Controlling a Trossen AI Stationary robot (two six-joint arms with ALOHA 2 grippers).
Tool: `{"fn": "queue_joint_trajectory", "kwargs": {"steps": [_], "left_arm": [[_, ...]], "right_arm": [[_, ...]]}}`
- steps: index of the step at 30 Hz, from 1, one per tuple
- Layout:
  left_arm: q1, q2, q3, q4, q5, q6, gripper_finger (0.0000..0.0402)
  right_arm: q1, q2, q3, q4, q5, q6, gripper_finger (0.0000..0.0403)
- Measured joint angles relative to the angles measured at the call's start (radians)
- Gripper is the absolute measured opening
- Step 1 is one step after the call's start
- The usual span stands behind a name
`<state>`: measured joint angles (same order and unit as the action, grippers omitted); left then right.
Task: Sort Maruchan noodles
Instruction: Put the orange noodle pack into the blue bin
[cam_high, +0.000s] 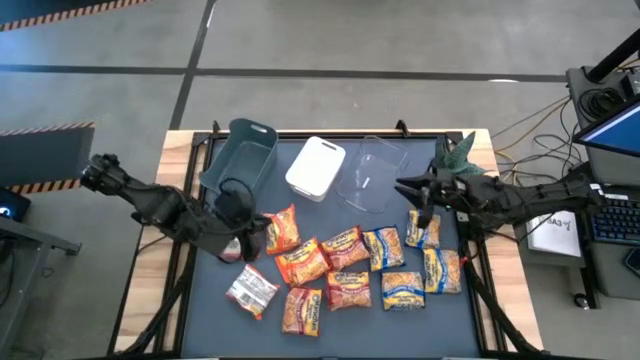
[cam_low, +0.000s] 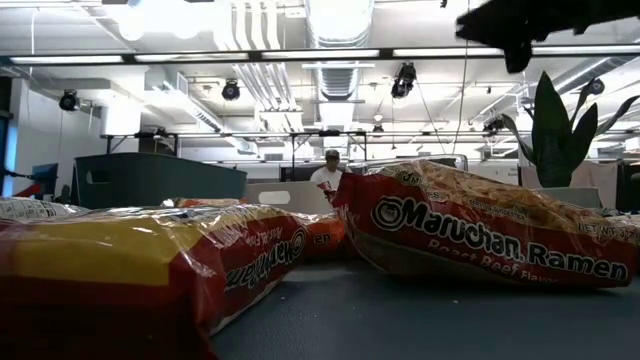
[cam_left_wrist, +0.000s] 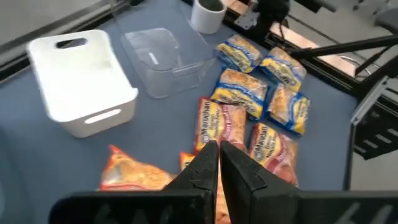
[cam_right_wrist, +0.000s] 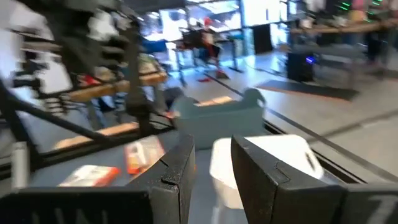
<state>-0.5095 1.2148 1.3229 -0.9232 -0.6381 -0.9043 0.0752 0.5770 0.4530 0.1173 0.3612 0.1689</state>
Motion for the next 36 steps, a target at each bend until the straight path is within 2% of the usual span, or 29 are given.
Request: {"fn": "queue_joint_trajectory", "kwargs": {"steps": [6,13,17,20,23,28,31,36], "left_arm": [[-0.050,0.154,-0.002,0.032,0.006,-0.113,0.0000],[-0.034,0.309,-0.066,0.023,0.221,-0.323,0.0000],[-0.008,0.350,-0.103,-0.010,0.263,-0.402,0.0000],[0.034,0.349,-0.120,-0.073,0.266,-0.387,0.0000],[0.123,0.319,-0.122,-0.147,0.273,-0.298,0.0000],[0.271,0.267,-0.134,-0.147,0.294,-0.163,0.0000],[0.289,0.251,-0.168,-0.129,0.257,-0.163,0.0000],[0.268,0.223,-0.240,-0.017,0.282,-0.246,0.0000]], "right_arm": [[-0.008,0.029,-0.002,-0.005,-0.003,-0.003,0.0095],[-0.008,0.070,0.008,0.059,-0.005,-0.002,0.0096],[-0.008,0.097,0.014,0.081,-0.004,-0.002,0.0096],[-0.008,0.123,0.013,0.067,-0.003,-0.009,0.0096],[-0.008,0.155,0.013,0.068,-0.002,-0.010,0.0095],[-0.009,0.204,0.022,0.071,-0.002,-0.049,0.0096],[-0.009,0.221,0.046,0.074,-0.002,-0.081,0.0095],[-0.009,0.226,0.112,0.067,-0.002,-0.162,0.0095]]}}
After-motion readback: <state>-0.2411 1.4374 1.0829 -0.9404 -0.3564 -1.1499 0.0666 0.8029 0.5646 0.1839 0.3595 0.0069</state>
